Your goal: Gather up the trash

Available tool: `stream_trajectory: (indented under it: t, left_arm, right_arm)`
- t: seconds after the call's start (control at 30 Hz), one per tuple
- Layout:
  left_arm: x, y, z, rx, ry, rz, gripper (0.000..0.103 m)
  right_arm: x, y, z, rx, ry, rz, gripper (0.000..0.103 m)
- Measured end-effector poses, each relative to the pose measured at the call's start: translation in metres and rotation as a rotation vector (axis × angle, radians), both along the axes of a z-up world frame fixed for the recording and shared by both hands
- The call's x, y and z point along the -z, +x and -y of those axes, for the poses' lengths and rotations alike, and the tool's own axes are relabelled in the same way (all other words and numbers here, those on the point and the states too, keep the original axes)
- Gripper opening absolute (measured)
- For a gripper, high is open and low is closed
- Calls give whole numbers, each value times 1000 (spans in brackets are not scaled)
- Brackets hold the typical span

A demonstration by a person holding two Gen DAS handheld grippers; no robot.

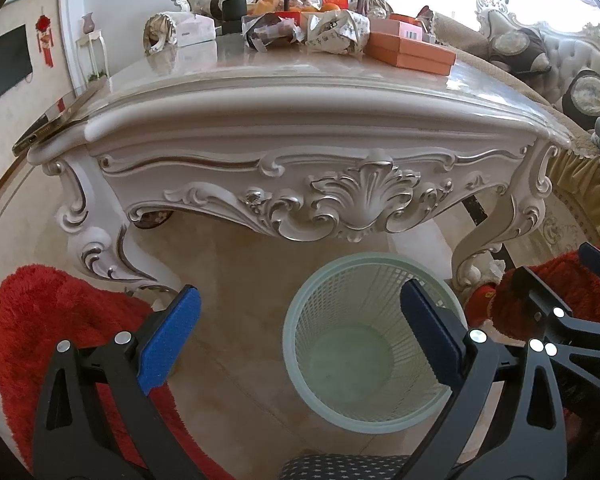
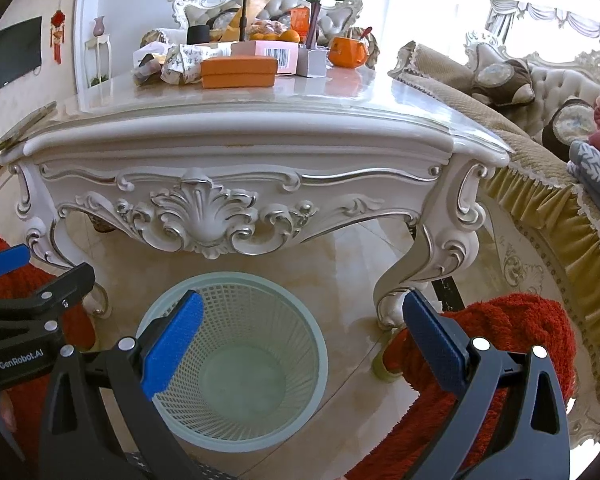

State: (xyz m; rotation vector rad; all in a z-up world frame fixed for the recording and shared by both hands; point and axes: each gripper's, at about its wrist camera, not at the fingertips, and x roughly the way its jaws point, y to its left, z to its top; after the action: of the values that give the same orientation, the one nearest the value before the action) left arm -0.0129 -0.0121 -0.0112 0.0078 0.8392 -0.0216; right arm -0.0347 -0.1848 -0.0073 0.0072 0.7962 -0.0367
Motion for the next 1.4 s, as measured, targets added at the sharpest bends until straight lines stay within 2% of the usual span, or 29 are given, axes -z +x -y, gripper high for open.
stream_trajectory:
  t: [1.4]
  left_arm:
    - [4,1,2,15,24,-11,97]
  right_arm:
    - [0,-1,1,5,-8,2,96]
